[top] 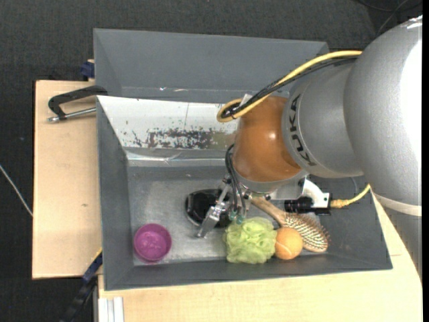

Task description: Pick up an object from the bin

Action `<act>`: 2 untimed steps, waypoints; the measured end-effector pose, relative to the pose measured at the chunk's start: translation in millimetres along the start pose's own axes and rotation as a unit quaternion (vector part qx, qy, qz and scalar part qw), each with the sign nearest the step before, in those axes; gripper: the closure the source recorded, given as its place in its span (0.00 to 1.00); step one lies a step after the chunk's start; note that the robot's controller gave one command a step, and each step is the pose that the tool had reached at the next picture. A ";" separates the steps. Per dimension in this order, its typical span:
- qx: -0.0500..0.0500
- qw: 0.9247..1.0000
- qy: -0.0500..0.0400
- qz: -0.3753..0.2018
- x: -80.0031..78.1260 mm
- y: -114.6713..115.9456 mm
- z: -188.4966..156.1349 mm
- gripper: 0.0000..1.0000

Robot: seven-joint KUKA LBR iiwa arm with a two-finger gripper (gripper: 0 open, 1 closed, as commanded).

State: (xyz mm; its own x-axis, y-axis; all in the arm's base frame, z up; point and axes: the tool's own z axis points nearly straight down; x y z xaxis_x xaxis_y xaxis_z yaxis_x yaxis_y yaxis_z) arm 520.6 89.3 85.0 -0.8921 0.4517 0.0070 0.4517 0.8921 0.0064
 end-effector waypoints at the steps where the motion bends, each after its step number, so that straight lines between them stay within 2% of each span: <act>1: 0.001 1.000 -0.002 0.001 0.6 -0.6 -9.1 1.00; 2: 0.003 1.000 -0.003 0.000 0.8 -1.5 -15.7 1.00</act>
Offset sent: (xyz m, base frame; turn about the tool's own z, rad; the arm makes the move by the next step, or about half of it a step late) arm 0.0001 -0.0001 0.0264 0.0000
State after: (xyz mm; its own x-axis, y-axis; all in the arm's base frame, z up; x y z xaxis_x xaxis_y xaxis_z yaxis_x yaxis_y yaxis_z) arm 519.3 88.2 100.7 -0.8920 0.4521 0.0016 0.4521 0.8920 0.0007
